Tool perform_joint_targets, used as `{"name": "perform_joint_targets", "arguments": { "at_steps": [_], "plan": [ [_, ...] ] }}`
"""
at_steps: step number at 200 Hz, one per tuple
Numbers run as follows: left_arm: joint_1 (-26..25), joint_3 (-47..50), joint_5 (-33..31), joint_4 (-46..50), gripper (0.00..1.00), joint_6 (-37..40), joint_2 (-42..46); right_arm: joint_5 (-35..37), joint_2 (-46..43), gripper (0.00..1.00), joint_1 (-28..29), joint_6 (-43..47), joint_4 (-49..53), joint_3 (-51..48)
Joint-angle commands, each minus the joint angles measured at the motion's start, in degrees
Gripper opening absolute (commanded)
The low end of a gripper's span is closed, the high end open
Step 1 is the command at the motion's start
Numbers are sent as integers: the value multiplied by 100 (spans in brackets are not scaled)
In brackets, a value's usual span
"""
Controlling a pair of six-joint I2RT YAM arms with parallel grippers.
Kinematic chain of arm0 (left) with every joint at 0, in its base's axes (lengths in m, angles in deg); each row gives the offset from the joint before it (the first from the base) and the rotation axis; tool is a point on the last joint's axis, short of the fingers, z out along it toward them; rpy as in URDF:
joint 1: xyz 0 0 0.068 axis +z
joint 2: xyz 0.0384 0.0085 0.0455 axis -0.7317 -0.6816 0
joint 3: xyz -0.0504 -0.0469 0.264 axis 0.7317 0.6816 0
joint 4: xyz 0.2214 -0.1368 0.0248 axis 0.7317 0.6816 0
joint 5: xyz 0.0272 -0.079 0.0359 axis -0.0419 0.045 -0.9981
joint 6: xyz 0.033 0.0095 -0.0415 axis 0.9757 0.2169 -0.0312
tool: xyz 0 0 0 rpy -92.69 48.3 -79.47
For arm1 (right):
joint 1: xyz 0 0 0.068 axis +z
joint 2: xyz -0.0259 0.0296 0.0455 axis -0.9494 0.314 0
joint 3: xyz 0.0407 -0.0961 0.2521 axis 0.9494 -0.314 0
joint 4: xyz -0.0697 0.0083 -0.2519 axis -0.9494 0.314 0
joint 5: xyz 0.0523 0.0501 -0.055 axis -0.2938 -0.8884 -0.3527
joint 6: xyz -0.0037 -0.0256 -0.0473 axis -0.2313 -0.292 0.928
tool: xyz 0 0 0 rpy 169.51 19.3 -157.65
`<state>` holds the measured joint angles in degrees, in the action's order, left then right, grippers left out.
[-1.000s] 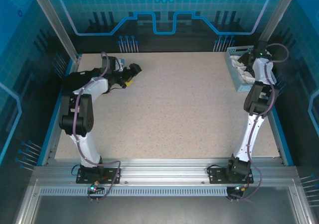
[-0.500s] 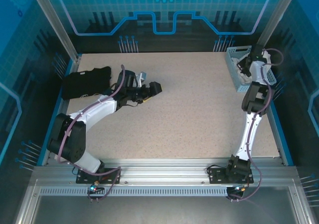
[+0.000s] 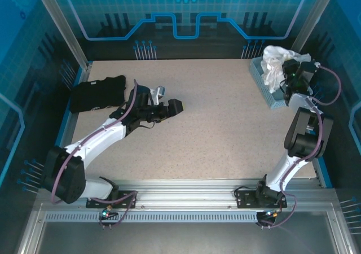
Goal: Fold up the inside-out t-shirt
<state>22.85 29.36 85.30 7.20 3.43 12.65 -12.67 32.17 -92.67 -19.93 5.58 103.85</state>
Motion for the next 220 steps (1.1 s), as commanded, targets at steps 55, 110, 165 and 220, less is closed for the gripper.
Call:
{"name": "perform_joint_targets", "arguments": {
  "at_steps": [55,110,165,220],
  "plan": [
    [-37,314,-100,259,99,144,449,-960,-1196,0,414,-775,-2574,-1144],
    [57,318,-745,932,99,305,1015,-964,-3613,0,1467,885,252,-1510],
    [909,368,-1853,2066,99,505,2632,-305,-4697,0,3836,1706,3473,-1224],
    [915,708,-2201,2093,99,408,3359,-446,-2288,29,5032,1562,3772,-989]
  ]
}}
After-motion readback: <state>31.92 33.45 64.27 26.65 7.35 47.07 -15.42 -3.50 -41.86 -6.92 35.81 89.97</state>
